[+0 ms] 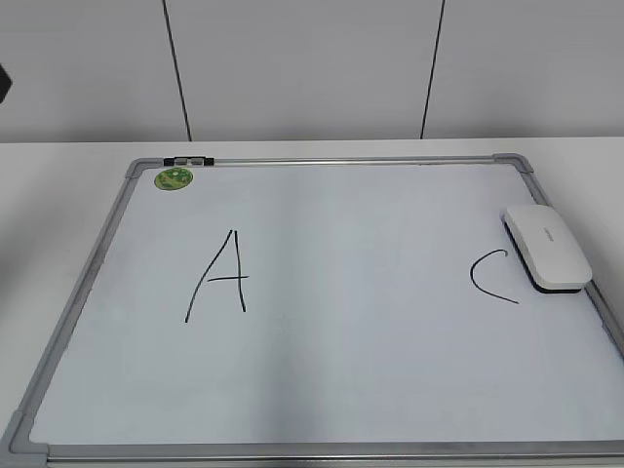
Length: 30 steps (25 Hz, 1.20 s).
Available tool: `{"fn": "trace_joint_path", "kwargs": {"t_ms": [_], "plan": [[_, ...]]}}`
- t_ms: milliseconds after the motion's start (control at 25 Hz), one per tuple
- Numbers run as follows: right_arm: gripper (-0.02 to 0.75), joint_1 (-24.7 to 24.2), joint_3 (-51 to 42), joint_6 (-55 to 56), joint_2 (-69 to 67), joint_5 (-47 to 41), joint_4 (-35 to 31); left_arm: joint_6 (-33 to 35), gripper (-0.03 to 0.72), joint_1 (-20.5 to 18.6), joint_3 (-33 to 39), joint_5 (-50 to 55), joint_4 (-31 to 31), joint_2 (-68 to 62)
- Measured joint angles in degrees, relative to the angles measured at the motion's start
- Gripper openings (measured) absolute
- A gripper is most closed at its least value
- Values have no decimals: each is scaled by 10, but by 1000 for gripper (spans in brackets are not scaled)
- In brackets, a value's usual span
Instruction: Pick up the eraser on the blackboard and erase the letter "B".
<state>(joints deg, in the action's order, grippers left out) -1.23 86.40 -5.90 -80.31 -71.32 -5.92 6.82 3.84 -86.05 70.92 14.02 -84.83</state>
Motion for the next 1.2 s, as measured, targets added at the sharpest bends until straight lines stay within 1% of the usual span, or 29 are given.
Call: {"fn": "trace_joint_path", "kwargs": {"t_ms": [120,600,840,1080,1200], "plan": [[594,0,-34,0,56,-1,0,-1,454,0,60,2,-4,63],[594,0,-169,19,299,-6,0,-10,452,0,235,7,-6,320],[594,0,-265,27,431,-9,-6,-10,452,0,329,11,-9,463],[594,0,-356,27,537,-12,-6,-27,452,0,420,12,-45,565],[593,0,-409,27,574,-12,6,-32,452,0,463,13,-66,602]]}}
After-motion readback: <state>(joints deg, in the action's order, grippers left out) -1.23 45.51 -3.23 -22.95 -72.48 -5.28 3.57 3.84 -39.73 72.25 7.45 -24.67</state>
